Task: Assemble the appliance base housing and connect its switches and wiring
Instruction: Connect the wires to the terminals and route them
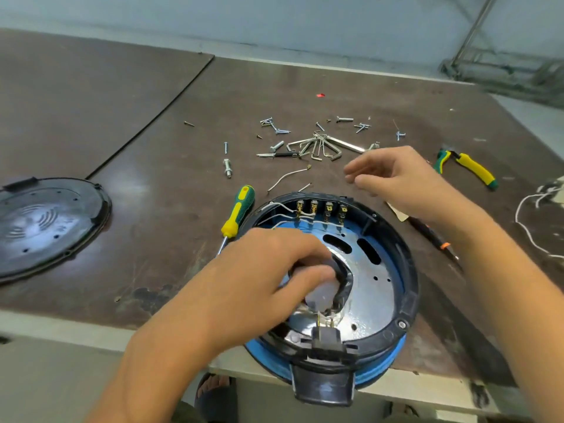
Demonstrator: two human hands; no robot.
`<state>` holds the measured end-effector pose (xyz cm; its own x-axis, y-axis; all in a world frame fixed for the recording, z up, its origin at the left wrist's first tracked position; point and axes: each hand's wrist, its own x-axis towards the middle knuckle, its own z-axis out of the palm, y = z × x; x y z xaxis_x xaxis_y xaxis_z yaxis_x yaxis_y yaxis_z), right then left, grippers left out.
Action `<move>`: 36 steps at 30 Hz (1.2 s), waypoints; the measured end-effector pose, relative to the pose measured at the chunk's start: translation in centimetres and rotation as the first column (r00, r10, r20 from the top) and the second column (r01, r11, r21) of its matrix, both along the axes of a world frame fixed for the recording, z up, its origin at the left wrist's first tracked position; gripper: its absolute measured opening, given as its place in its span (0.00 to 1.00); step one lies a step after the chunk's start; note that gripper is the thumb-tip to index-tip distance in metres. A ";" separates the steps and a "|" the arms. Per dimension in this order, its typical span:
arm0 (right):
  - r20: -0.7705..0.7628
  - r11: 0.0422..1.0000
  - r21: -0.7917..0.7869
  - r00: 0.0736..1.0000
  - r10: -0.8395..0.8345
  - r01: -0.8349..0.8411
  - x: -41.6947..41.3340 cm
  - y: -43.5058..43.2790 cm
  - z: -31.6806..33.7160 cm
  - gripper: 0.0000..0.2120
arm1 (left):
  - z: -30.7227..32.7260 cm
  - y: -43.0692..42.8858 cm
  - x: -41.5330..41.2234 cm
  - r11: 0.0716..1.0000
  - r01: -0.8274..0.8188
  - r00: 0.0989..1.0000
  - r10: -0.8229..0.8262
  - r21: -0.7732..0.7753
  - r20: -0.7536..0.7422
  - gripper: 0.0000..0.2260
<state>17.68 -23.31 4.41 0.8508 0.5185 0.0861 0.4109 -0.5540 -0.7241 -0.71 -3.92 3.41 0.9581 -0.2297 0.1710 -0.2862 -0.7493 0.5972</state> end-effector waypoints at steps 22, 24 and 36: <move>0.149 0.765 -0.564 0.873 0.464 -0.310 7.6 13.1 -4.4 0.09 | -1.0 -0.4 1.7 0.975 -0.220 0.976 0.220 -0.033 -0.001 0.11; 0.131 0.708 -0.649 0.877 0.462 -0.276 8.0 13.6 -4.7 0.06 | -1.0 -0.1 2.0 0.969 -0.228 0.972 0.232 -0.096 0.039 0.12; 0.038 0.679 -0.699 0.937 0.348 -0.224 8.0 9.7 -3.5 0.07 | -1.7 1.5 3.5 0.672 -0.398 0.803 0.584 -0.624 0.118 0.18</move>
<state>25.66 -13.57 0.93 0.6575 0.7039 -0.2688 0.7037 -0.7012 -0.1146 2.78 -2.38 1.74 0.7848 0.4832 0.3881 -0.1969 -0.3995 0.8953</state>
